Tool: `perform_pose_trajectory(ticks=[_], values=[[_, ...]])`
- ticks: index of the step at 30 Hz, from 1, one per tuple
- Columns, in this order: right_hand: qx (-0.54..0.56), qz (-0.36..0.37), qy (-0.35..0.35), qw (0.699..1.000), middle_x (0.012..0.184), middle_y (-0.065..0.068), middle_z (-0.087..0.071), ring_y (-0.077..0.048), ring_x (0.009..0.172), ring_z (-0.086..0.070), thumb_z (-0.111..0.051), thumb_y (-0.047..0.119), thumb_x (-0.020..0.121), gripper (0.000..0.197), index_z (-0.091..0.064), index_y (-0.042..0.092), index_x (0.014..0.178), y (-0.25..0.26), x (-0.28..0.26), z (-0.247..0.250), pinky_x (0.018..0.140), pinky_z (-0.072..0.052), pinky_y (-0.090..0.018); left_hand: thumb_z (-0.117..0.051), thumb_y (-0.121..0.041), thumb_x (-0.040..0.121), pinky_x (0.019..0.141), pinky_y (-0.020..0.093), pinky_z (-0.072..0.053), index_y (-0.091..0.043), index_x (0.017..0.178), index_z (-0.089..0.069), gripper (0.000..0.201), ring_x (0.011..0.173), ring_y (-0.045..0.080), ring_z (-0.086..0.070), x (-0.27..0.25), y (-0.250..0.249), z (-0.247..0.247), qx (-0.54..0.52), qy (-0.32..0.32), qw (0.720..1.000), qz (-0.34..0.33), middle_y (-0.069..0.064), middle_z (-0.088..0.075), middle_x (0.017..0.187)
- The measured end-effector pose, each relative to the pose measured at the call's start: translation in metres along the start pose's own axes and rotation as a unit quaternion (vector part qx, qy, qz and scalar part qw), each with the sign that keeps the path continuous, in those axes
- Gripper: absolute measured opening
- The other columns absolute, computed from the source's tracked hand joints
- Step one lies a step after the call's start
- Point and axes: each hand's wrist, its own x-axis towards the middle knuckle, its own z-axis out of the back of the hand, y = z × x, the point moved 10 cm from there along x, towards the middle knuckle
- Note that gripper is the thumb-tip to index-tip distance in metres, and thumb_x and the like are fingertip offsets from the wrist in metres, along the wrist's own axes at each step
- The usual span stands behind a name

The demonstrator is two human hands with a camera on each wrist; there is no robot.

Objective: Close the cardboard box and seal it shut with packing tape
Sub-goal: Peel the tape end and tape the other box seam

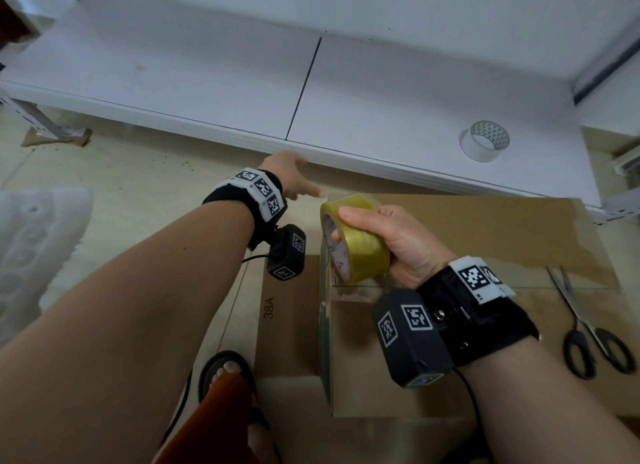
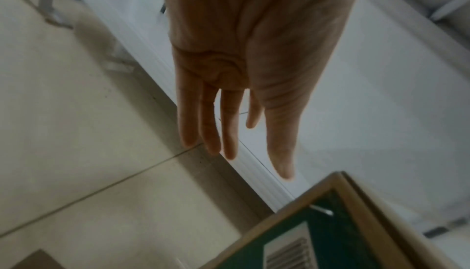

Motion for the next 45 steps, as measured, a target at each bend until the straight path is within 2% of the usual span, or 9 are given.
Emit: perform_pose_trajectory(ticks=[3, 6, 10, 13, 21, 29, 32, 35, 45], values=[[-0.001, 0.001, -0.001, 1.000, 0.070, -0.005, -0.070, -0.014, 0.061, -0.063, -0.070, 0.032, 0.065, 0.032, -0.066, 0.004, 0.079, -0.001, 0.000, 0.001, 0.059, -0.055, -0.025, -0.077, -0.027, 0.080, 0.082, 0.025, -0.054, -0.015, 0.097, -0.074, 0.021, 0.087, 0.013, -0.067, -0.008, 0.002, 0.030, -0.054, -0.116, 0.991, -0.048, -0.001, -0.072, 0.097], [-0.005, 0.002, -0.004, 1.000, 0.071, -0.005, -0.070, -0.016, 0.065, -0.062, -0.070, 0.033, 0.066, 0.029, -0.068, 0.007, 0.076, -0.002, 0.000, 0.001, 0.063, -0.054, -0.028, -0.075, -0.028, 0.082, 0.080, 0.016, -0.049, -0.014, 0.086, -0.076, 0.015, 0.089, 0.007, -0.066, -0.022, -0.016, 0.028, -0.121, -0.107, 0.981, -0.111, -0.003, -0.073, 0.090], [0.013, 0.001, -0.015, 1.000, 0.073, -0.006, -0.071, -0.020, 0.071, -0.060, -0.074, 0.032, 0.066, 0.030, -0.068, 0.006, 0.078, -0.004, 0.000, 0.000, 0.073, -0.051, -0.034, -0.069, -0.026, 0.087, 0.098, 0.026, -0.047, -0.015, 0.094, -0.078, 0.016, 0.099, 0.003, -0.064, -0.028, -0.036, -0.006, -0.076, 0.014, 0.987, -0.140, -0.007, -0.073, 0.099], [0.014, -0.001, -0.014, 1.000, 0.073, -0.006, -0.071, -0.020, 0.073, -0.060, -0.073, 0.032, 0.066, 0.031, -0.068, 0.005, 0.079, -0.004, -0.001, 0.000, 0.074, -0.050, -0.034, -0.066, -0.027, 0.090, 0.100, 0.032, -0.048, -0.018, 0.101, -0.076, 0.017, 0.102, 0.008, -0.063, -0.027, -0.034, -0.019, -0.039, 0.057, 0.990, -0.125, -0.003, -0.072, 0.106], [0.016, 0.002, -0.003, 1.000, 0.077, -0.004, -0.071, -0.018, 0.075, -0.062, -0.071, 0.032, 0.071, 0.021, -0.072, 0.012, 0.076, -0.006, -0.001, -0.001, 0.075, -0.051, -0.036, -0.033, -0.063, 0.094, 0.111, 0.040, -0.033, -0.016, 0.137, -0.053, 0.067, 0.132, 0.027, -0.044, -0.032, -0.012, -0.043, 0.136, 0.160, 0.977, -0.040, 0.008, -0.046, 0.146], [0.016, 0.014, 0.044, 0.999, 0.075, -0.017, -0.069, -0.023, 0.064, -0.066, -0.060, 0.040, 0.083, 0.038, -0.074, 0.006, 0.074, -0.004, -0.005, -0.014, 0.068, -0.056, -0.033, -0.056, -0.062, 0.083, 0.094, 0.046, -0.049, -0.022, 0.126, -0.058, 0.060, 0.112, 0.022, -0.057, -0.038, 0.003, -0.049, -0.018, 0.189, 0.981, 0.040, 0.000, -0.059, 0.127], [0.006, 0.021, 0.033, 0.999, 0.069, -0.014, -0.065, -0.019, 0.056, -0.062, -0.055, 0.041, 0.089, 0.043, -0.072, 0.005, 0.074, -0.004, -0.005, -0.017, 0.065, -0.053, -0.032, -0.057, -0.052, 0.089, 0.073, 0.029, -0.053, -0.026, 0.131, -0.058, 0.049, 0.106, 0.017, -0.057, -0.037, -0.006, -0.039, -0.002, 0.147, 0.989, 0.010, -0.001, -0.059, 0.124], [-0.017, 0.025, 0.029, 0.999, 0.060, -0.009, -0.063, -0.018, 0.054, -0.059, -0.047, 0.040, 0.096, 0.047, -0.067, 0.002, 0.079, -0.006, -0.007, -0.020, 0.062, -0.051, -0.029, -0.055, -0.043, 0.093, 0.052, 0.015, -0.039, -0.023, 0.132, -0.058, 0.044, 0.097, 0.013, -0.055, -0.037, -0.015, -0.032, 0.032, 0.114, 0.993, -0.024, 0.002, -0.059, 0.124], [0.019, -0.002, -0.002, 1.000, 0.056, -0.007, -0.063, -0.017, 0.048, -0.058, -0.049, 0.039, 0.095, 0.042, -0.063, 0.002, 0.082, -0.015, -0.015, -0.014, 0.055, -0.051, -0.026, -0.058, -0.056, 0.084, 0.063, 0.024, -0.043, -0.021, 0.129, -0.060, 0.057, 0.098, 0.017, -0.061, -0.041, -0.014, -0.028, 0.052, 0.085, 0.994, -0.041, 0.003, -0.061, 0.126]])
